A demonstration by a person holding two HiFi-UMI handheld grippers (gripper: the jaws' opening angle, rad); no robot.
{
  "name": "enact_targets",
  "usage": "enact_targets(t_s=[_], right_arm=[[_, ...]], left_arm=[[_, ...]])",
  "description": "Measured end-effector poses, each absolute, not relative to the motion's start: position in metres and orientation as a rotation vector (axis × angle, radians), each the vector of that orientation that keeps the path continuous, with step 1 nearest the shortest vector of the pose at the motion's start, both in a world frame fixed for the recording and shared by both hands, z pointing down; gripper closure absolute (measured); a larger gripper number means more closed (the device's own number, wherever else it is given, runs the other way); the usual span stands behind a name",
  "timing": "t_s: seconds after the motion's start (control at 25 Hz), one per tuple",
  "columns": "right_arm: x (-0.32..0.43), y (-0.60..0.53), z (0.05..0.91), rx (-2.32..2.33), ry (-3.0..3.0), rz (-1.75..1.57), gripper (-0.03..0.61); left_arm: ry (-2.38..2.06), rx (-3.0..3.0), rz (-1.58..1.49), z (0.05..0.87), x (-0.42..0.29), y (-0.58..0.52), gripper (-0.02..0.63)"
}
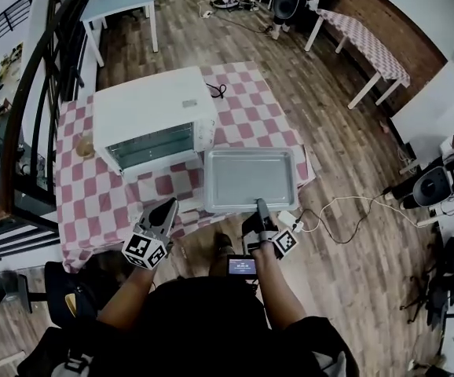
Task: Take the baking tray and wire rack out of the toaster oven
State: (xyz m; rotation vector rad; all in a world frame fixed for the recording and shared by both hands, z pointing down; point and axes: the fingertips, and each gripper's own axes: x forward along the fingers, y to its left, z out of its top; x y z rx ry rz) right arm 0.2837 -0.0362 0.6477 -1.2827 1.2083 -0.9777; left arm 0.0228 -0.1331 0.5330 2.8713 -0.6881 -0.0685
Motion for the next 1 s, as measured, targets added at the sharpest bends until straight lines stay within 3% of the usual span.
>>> enact_targets(t_s=[0.56,1.0], right_arm=[[0.413,-0.122,0.655,-1.275,1.211,-1.038,0.494],[0.462,-0.227,0.697,-1.247,1.261,-1.142,0.494]], left_arm=[[-0.729,2.835,-0.023,0.54,0.14,-0.192,0.62],[-0.893,2.772,0.009,0.566,0.168,-0.23,0.62]])
